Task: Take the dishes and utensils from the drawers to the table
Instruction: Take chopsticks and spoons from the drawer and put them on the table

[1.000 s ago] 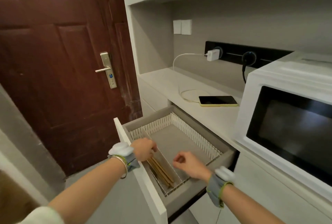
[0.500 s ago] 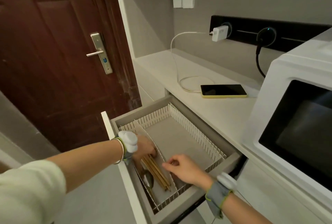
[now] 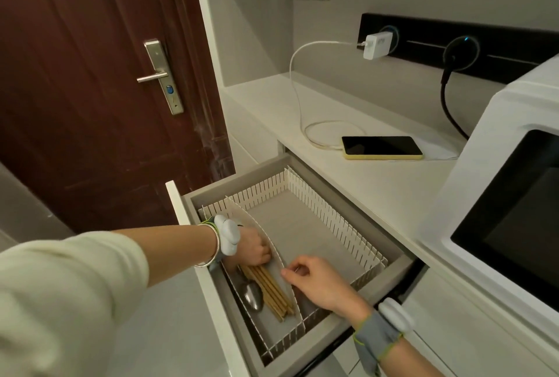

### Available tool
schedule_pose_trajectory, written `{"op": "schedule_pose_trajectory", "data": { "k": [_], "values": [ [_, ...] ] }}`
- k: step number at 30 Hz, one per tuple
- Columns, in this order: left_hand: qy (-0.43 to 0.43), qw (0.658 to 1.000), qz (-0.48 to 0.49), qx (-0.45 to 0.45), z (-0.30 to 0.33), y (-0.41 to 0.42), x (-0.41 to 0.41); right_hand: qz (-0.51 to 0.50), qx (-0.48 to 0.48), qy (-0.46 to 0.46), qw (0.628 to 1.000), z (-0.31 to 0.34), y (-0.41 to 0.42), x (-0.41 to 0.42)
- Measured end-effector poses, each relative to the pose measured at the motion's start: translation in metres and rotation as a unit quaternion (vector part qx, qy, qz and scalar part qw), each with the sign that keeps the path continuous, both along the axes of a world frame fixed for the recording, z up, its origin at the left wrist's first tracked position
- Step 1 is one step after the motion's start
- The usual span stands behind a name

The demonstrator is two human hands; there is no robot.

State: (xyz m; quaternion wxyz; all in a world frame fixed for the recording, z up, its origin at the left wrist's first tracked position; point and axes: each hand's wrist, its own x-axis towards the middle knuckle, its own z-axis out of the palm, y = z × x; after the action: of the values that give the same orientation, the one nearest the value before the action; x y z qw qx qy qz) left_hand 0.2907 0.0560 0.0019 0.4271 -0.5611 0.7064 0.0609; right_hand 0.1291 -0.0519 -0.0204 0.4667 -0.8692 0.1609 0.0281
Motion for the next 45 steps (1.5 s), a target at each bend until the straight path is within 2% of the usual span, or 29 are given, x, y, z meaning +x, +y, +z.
{"op": "schedule_pose_trajectory", "data": {
  "k": [7,14,20,23,25,26,28,30,32,33,35,37,39,40,41,42,43,45],
  "values": [
    [-0.047,0.999,0.020,0.000,-0.009,-0.009,0.004,-0.011,0.004,0.007,1.000,0.003,0.000,-0.001],
    [0.063,0.994,0.085,-0.034,0.005,-0.006,0.006,-0.023,0.007,0.012,1.000,0.003,0.001,-0.002],
    [0.164,0.973,0.158,-0.038,0.024,0.006,0.012,-0.022,0.034,0.027,0.999,0.007,0.001,-0.002],
    [0.206,0.959,0.174,-0.088,0.042,0.014,0.016,-0.026,0.032,0.040,0.998,0.009,0.003,-0.001],
    [0.251,0.936,0.182,-0.165,0.054,0.019,0.016,-0.035,0.034,0.046,0.998,0.011,0.003,0.001],
    [0.269,0.922,0.179,-0.213,0.060,0.022,0.015,-0.053,0.068,0.041,0.995,0.013,0.002,0.002],
    [0.299,0.884,0.191,-0.303,0.068,0.032,0.013,-0.106,0.209,0.015,0.972,0.020,0.003,0.004],
    [0.343,0.818,0.234,-0.398,0.071,0.043,0.010,-0.152,0.283,-0.028,0.947,0.023,-0.001,0.005],
    [0.386,0.704,0.304,-0.513,0.071,0.051,0.003,-0.170,0.271,-0.047,0.946,0.022,0.000,0.004],
    [0.406,0.631,0.343,-0.565,0.073,0.053,-0.001,-0.172,0.259,-0.049,0.949,0.021,0.002,0.005],
    [0.460,0.459,0.385,-0.656,0.077,0.048,-0.011,-0.173,0.235,-0.055,0.955,0.019,0.005,0.006],
    [0.504,0.296,0.402,-0.704,0.086,0.040,-0.021,-0.177,0.227,-0.084,0.954,0.021,0.009,0.010],
    [0.585,0.125,0.396,-0.696,0.096,0.031,-0.027,-0.182,0.252,-0.119,0.943,0.029,0.015,0.015],
    [0.636,0.039,0.387,-0.666,0.099,0.026,-0.030,-0.189,0.291,-0.128,0.929,0.031,0.020,0.017],
    [0.675,-0.029,0.374,-0.635,0.104,0.022,-0.032,-0.198,0.357,-0.125,0.904,0.037,0.026,0.019],
    [0.698,-0.066,0.368,-0.611,0.108,0.020,-0.035,-0.207,0.440,-0.114,0.867,0.041,0.032,0.022],
    [0.712,-0.072,0.366,-0.595,0.109,0.017,-0.037,-0.218,0.523,-0.099,0.818,0.045,0.036,0.024],
    [0.718,-0.034,0.368,-0.590,0.109,0.014,-0.045,-0.232,0.636,-0.070,0.732,0.054,0.041,0.025]
  ]
}}
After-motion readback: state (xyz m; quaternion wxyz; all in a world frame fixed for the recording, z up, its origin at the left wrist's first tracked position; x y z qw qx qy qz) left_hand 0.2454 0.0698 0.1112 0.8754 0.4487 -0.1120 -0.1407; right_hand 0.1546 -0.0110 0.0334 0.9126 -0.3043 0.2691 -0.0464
